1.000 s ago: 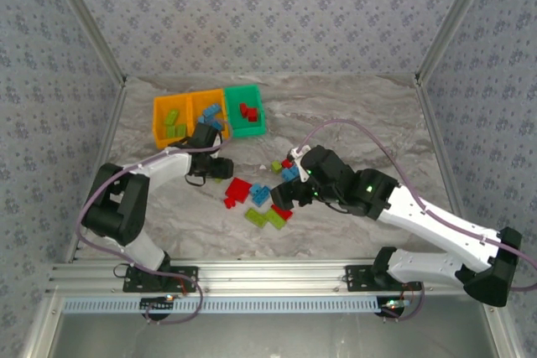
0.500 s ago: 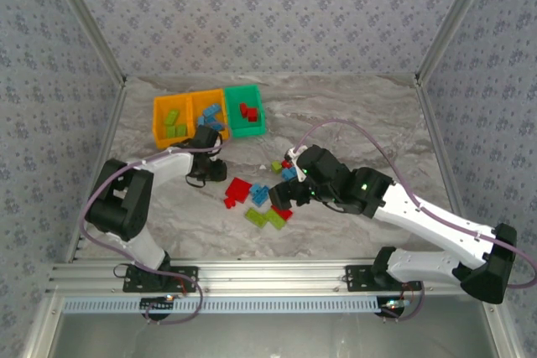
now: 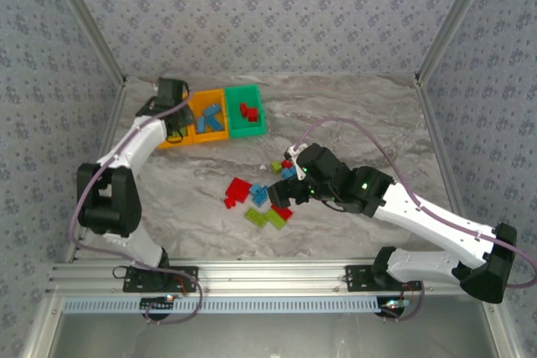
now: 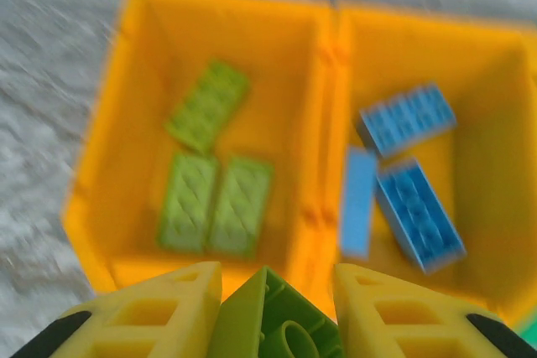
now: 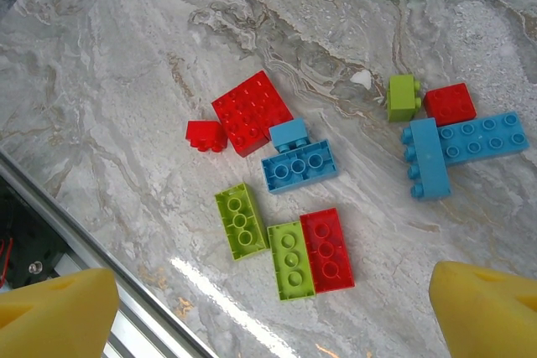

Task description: Sort the legos into containers by color

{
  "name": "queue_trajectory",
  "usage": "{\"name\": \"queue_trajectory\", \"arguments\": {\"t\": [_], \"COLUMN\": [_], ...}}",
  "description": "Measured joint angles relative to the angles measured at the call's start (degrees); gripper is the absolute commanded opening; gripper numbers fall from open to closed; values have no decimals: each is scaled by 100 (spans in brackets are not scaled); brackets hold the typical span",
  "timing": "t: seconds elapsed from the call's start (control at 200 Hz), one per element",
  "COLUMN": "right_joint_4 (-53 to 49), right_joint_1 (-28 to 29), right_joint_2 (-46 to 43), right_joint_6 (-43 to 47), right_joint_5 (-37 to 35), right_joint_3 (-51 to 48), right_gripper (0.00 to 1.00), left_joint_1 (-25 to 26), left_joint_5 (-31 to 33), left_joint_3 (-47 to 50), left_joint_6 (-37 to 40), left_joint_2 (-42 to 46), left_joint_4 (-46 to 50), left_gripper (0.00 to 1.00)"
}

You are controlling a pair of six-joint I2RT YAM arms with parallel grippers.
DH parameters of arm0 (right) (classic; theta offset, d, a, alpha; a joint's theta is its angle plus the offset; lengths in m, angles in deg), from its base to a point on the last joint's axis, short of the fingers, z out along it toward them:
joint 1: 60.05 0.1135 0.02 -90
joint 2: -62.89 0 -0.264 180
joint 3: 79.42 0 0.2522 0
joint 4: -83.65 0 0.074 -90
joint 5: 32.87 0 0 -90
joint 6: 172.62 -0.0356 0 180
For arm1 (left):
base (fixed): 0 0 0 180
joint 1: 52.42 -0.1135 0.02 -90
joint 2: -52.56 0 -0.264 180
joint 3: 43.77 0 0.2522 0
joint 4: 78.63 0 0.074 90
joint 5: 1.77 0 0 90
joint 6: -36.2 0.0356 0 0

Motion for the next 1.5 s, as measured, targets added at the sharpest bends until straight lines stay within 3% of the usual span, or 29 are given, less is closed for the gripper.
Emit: {"name": "queue_trajectory", "arguments": {"t": [0.215, 0.36, 0.54, 0.675, 0.775, 0.884, 0.989, 1.094, 1.194, 1.349, 1.499], "right_joint_4": [-7, -42, -42, 26, 48, 166, 358, 557, 721, 1014, 1178], "right_joint_1": [0, 0, -13, -260, -638, -1102, -1432, -1537, -1541, -1539, -1521], "right_joint_2": [-2, -20, -24, -9, 190, 575, 1008, 1596, 2131, 2789, 3248], "right_joint_6": [-24, -39, -129, -240, -282, -275, -229, -170, -149, -138, -116], "right_joint_5": [-11, -57, -297, -682, -935, -994, -835, -713, -597, -380, -332], "right_joint_3": [0, 0, -4, -138, -184, -219, -264, -278, -299, -328, -328], "right_gripper": [98, 98, 98, 98, 98, 97, 96, 93, 90, 68, 50], "left_joint_1": [-494, -579, -568, -404, 295, 1923, 3322, 4181, 4548, 4597, 4597], "left_joint_5": [-90, -247, -540, -844, -909, -872, -813, -752, -813, -988, -1047], "left_joint_3": [-1539, -1904, -1617, -323, 483, 863, 951, 964, 1113, 1506, 2046], "left_joint_6": [-13, -39, -140, -343, -354, -31, 518, 1075, 1497, 1915, 2186], "left_joint_2": [-1480, -1843, -1528, -175, 1252, 2649, 3460, 3941, 4310, 4697, 4937], "left_joint_4": [131, 376, 407, 262, 229, 214, 555, 1231, 1814, 2428, 2483], "left_gripper": [48, 62, 63, 63, 63, 64, 67, 75, 84, 99, 99]}}
